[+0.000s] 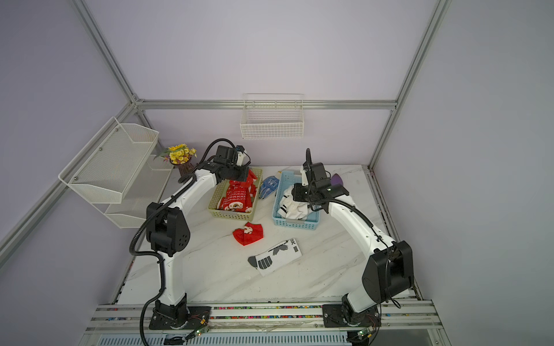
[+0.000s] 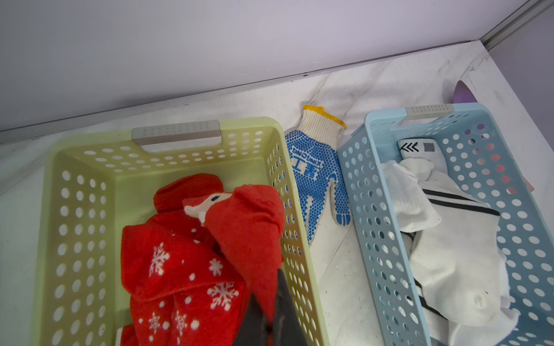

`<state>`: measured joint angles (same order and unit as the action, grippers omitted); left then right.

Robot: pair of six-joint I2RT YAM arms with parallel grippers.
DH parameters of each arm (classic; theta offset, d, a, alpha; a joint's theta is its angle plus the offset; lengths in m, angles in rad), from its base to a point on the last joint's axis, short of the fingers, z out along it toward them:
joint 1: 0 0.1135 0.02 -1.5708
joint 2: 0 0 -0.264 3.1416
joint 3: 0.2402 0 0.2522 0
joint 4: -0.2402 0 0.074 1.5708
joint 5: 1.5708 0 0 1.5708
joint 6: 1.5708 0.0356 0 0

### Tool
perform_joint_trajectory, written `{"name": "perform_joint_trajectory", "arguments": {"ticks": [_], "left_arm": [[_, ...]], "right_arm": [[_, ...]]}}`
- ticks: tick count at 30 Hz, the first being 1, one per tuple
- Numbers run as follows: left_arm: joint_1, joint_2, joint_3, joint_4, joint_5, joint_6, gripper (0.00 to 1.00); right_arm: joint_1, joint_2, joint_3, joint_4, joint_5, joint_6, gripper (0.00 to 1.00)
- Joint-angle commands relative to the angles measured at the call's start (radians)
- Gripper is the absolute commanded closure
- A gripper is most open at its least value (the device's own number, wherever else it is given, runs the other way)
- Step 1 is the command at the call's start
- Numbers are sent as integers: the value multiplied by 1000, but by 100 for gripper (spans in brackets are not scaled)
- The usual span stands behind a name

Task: Sort the socks into the basket by color
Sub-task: Place the sock in the bin.

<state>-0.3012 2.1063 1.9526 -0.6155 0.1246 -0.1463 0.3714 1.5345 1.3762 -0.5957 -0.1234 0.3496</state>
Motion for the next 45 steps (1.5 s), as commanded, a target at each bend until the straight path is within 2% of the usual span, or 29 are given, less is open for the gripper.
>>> {"name": "perform_joint_trajectory", "arguments": {"ticks": [1,29,45], "left_arm": [[8,4,60,58,32,-9,100],[40,-49,-282,194,15,-105,100],[70,-25,-366,244,16,-141,100]], "right_arm": [[5,1,20,-7,11,-17,66],[7,0,9,2,-1,-13,66],[16,5,5,3,-2,-6,65]]}}
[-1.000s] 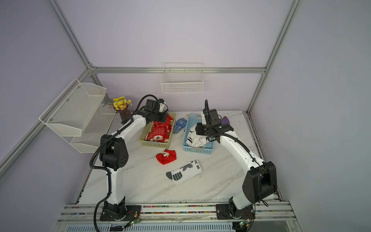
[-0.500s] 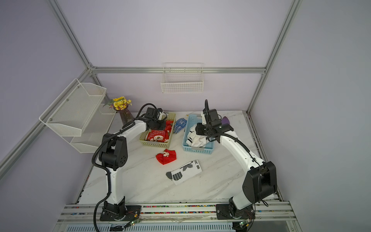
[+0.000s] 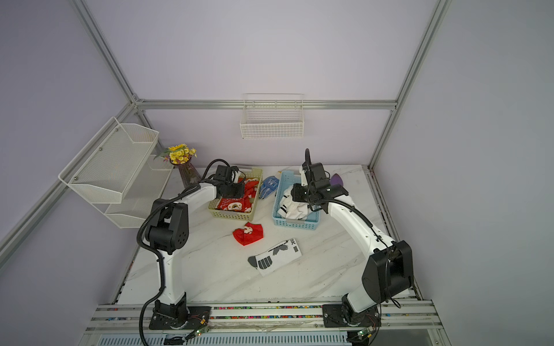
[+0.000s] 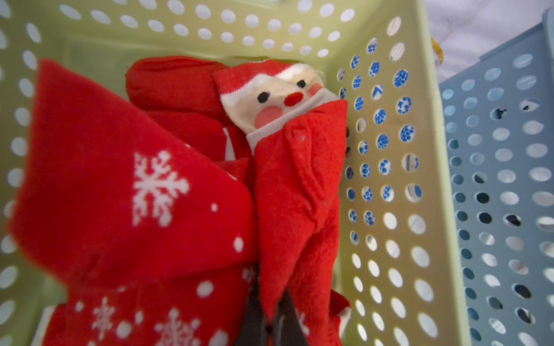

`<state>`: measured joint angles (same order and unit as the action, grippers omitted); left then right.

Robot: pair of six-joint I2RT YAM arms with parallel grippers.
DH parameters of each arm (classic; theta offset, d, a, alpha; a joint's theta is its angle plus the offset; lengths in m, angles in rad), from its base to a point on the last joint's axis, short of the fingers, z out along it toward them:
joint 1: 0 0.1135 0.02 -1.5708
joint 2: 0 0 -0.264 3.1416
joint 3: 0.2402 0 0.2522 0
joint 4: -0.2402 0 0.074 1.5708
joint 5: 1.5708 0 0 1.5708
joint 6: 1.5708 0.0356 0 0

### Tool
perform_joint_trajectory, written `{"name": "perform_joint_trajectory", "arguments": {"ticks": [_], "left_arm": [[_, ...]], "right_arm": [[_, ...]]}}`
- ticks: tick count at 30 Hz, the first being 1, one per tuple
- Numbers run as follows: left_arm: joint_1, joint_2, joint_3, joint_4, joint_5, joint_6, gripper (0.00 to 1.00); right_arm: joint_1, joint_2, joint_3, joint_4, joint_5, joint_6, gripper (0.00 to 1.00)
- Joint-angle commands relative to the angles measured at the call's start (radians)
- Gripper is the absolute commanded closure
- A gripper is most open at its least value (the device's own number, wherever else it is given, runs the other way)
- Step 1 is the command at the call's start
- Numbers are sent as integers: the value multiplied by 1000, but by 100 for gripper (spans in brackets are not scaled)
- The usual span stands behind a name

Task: Sort the socks into the basket by color
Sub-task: Place the sock in the bin.

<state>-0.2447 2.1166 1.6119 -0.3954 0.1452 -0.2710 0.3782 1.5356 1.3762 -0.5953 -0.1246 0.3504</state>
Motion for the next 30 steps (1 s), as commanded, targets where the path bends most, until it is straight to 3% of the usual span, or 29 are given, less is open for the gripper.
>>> {"name": "perform_joint_trajectory", "arguments": {"ticks": [1,10,16,30], "left_arm": [[13,-33,-24,26,-4,-18,100],[16,-36,-27,35,16,-33,100],[16,-78,-27,35,20,-33,94],[15,-217,-51,0,27,-25,67]], "right_arm": [[9,4,6,3,0,-6,65],[11,6,6,-1,1,-10,65],[11,6,9,-1,0,-10,64],[11,-5,5,-3,3,-13,62]]}}
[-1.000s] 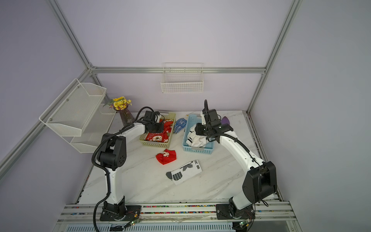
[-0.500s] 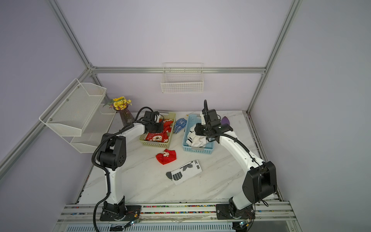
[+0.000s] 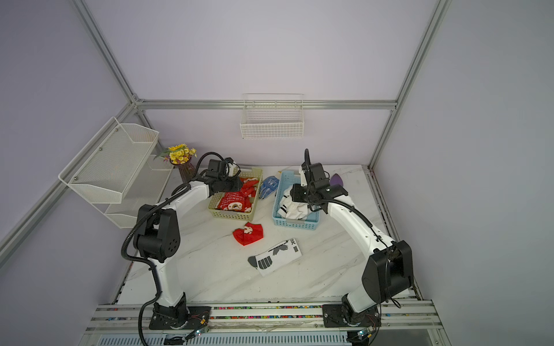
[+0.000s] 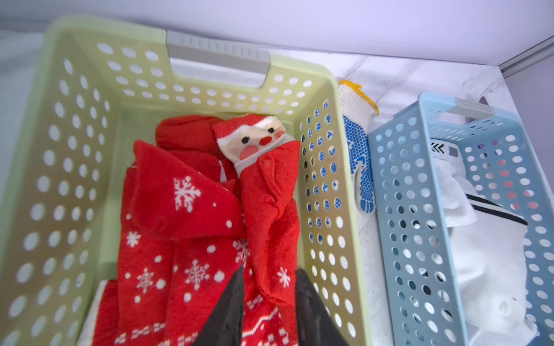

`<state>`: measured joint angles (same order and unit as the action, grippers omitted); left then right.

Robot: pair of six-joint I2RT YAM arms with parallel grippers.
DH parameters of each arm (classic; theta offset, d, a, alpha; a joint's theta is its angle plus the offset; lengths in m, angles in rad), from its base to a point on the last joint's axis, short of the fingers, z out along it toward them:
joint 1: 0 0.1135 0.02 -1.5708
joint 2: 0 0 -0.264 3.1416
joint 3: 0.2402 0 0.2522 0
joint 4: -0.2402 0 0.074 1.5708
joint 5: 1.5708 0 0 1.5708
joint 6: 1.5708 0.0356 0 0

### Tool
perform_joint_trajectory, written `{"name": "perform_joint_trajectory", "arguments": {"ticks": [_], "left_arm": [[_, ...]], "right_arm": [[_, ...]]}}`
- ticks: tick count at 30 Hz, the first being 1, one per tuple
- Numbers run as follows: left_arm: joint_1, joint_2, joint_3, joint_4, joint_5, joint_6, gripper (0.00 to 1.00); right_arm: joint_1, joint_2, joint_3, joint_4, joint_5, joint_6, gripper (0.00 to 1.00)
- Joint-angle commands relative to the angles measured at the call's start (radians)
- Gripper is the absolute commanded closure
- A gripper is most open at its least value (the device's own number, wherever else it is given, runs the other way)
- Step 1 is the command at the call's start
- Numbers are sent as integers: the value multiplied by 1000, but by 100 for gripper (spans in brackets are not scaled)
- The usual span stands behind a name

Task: Sort the socks into the basket by color
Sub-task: Place the sock in the bin.

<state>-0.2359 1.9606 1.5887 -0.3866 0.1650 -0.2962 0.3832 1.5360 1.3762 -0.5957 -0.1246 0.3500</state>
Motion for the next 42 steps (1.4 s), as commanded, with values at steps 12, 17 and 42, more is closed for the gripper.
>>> {"name": "perform_joint_trajectory", "arguments": {"ticks": [12,17,42], "left_arm": [[-39,-302,-156,-71,-41,-11,65],[-114,-426,-263,-97,-111,-22,64],[-354,-833,-679,-218,-304,-255,55]], "right_arm": [[8,-11,-29,8,8,-10,62],[9,-24,-47,9,11,-9,62],[19,-32,-80,14,13,-8,62]]}}
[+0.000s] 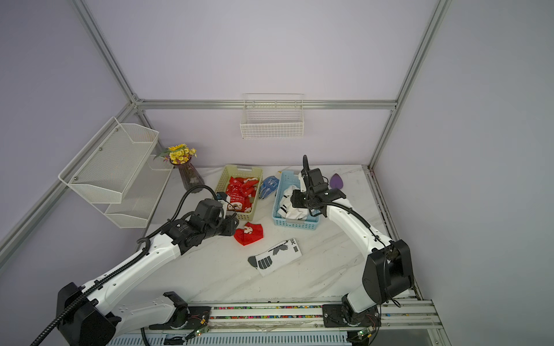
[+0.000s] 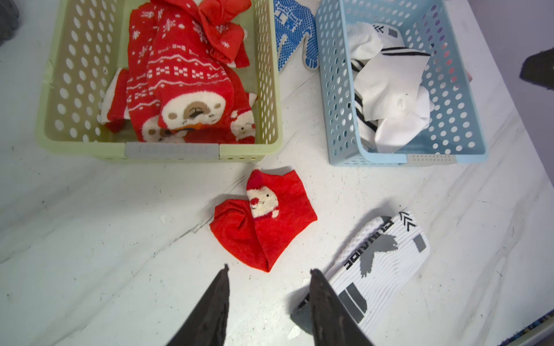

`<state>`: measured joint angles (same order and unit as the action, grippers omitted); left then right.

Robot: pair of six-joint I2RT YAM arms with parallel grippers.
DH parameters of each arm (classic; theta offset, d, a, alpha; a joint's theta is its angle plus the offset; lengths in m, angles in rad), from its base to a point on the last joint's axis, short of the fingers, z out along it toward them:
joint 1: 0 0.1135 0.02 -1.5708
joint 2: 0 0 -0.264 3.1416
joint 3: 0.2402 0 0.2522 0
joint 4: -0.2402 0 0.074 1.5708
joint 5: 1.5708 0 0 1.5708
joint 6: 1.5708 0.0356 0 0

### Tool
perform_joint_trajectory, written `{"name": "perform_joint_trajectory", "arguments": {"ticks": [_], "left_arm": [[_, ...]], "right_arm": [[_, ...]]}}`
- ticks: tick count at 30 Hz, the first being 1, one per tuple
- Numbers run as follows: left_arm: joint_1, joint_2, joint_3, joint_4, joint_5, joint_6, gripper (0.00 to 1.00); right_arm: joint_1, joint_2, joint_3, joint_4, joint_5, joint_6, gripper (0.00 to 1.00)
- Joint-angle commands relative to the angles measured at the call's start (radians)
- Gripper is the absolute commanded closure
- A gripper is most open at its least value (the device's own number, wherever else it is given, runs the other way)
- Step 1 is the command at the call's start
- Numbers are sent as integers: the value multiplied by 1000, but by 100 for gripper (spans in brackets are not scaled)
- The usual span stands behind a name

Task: Sort the socks into the basket by color
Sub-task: Place the sock in the bin, then pick up the sock at the center of the board.

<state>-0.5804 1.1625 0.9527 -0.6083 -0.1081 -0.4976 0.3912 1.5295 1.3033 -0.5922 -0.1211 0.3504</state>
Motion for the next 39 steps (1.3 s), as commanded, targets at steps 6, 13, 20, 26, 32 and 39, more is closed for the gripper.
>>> {"name": "perform_joint_trajectory", "arguments": {"ticks": [6,13,20,26,32,39], "left_arm": [[-28,-61,-79,-9,-49,-84,54],[-43,-70,-134,-18,-63,-120,54],[-65,-80,-187,-16,-95,-154,52],[-73,-78,-216,-15,-110,-168,51],[-76,-68,-258,24,-112,-179,51],[-76,-11,-298,132,-81,-189,49]], "right_arm": [[18,-25,-7,13,16,-7,61],[25,-21,-15,14,24,-7,61],[28,-18,-16,19,23,-4,61],[35,-13,-16,32,18,5,61],[42,-6,-18,35,18,7,61],[44,-6,-16,35,22,8,61]]}}
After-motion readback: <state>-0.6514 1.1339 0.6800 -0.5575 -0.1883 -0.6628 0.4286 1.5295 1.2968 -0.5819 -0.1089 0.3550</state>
